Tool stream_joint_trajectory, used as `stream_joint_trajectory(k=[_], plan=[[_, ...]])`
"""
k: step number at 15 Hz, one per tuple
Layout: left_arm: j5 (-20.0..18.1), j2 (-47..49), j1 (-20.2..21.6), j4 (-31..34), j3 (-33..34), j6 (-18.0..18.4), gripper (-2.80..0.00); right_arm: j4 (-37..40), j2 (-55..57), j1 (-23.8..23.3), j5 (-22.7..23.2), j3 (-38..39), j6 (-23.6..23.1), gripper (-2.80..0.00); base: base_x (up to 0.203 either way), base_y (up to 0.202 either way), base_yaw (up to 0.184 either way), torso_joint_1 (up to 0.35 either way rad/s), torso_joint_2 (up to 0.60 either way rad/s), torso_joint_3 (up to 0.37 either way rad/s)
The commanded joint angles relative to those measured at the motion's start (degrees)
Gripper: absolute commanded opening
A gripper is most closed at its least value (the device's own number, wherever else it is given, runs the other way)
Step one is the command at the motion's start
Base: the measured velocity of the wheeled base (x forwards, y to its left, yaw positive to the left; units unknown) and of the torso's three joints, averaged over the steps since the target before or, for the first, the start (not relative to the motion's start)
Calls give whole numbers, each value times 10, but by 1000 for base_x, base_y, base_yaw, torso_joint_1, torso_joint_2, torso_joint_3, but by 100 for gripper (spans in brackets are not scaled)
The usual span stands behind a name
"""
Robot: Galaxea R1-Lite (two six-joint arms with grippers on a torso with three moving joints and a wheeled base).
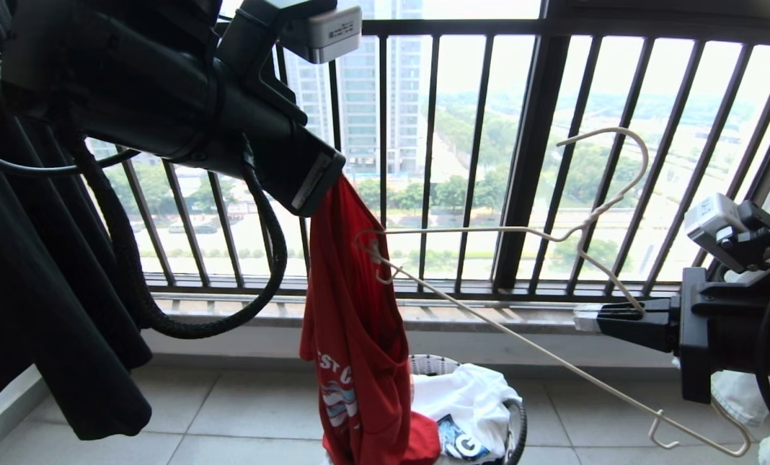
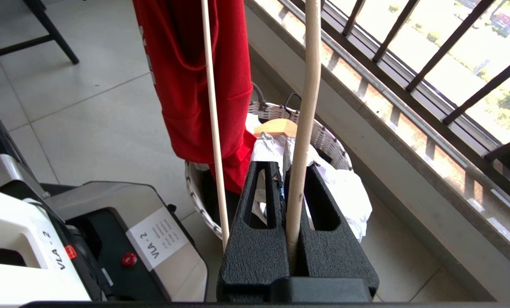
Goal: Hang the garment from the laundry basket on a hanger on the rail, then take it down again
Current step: Hang the clothes on the clothes rack
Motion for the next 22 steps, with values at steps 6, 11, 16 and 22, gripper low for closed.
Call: stream_joint_trajectory(k=[6,11,16,22], plan=[[0,10,55,1,-3,56,-280,5,-10,5,2,10,-17,-280,0,0,0,0,0,0],[-48,20,55,0,-4,57,-280,4,-10,20,5,14,-17,-280,0,0,0,0,0,0],[-54,34,55,-5,-7,78,-280,4,-14,24,5,17,-17,-280,0,0,0,0,0,0],[-105,24,54,-6,-6,76,-280,2,-17,24,3,17,-18,-280,0,0,0,0,0,0]])
